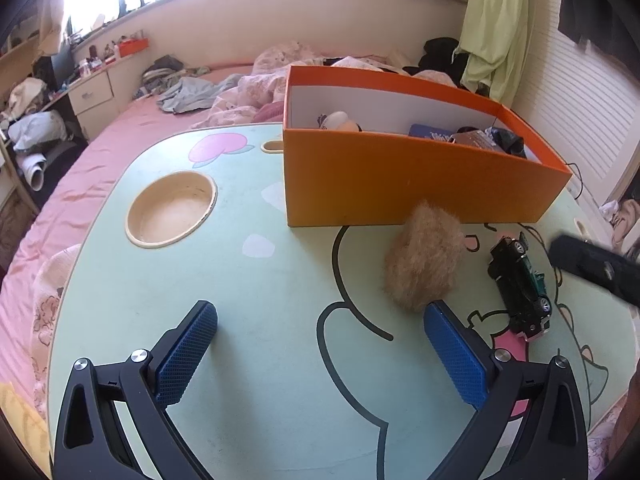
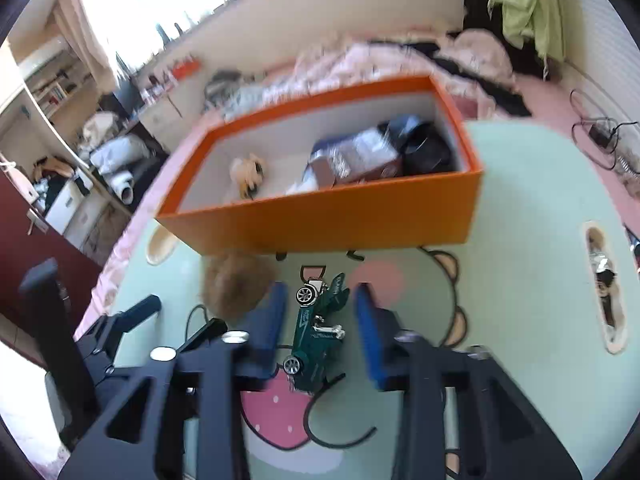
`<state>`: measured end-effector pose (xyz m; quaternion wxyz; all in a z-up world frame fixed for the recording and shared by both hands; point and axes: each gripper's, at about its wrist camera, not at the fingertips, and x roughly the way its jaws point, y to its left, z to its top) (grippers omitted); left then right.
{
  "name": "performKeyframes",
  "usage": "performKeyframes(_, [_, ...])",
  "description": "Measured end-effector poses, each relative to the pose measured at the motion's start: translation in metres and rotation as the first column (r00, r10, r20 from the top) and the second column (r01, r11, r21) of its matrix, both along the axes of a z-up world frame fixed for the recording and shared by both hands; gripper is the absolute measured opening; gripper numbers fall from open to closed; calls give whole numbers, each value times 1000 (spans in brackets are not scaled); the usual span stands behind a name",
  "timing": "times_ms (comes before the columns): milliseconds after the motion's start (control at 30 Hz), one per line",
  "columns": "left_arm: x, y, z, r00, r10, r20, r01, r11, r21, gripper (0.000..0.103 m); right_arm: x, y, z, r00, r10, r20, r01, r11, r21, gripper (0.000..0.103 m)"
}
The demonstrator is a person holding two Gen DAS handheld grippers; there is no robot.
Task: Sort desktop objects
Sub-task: 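Lift the green toy car out and set it on the table with the right gripper, then reach into the box and grasp the cartoon figure keychain with the left gripper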
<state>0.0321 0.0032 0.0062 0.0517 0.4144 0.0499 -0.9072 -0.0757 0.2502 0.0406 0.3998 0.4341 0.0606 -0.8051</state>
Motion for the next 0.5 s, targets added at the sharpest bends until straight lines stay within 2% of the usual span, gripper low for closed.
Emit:
performKeyframes(100, [4, 0, 6, 999, -15, -38, 15, 1000, 7, 103, 11, 16, -3, 999, -8, -34, 9, 1000, 19, 65])
performKeyframes(267, [6, 1, 28, 991, -34, -127, 42, 997, 68, 103, 21, 35, -18, 995, -42, -87, 54, 988, 142, 65])
performKeyframes(333, [3, 3, 43, 984, -69, -162, 80, 995, 60, 101, 21, 36, -24, 996, -34, -81, 48, 984, 172, 65])
performKeyframes(433, [-14, 6, 71, 975, -127, -184, 134, 991, 24, 82, 19, 28, -28, 994, -29, -108, 52, 974, 219, 66])
performKeyframes(500, [-38, 5, 87, 974, -164, -153, 168, 986, 13, 53, 21, 24, -30, 991, -19, -135, 53, 967, 248, 73])
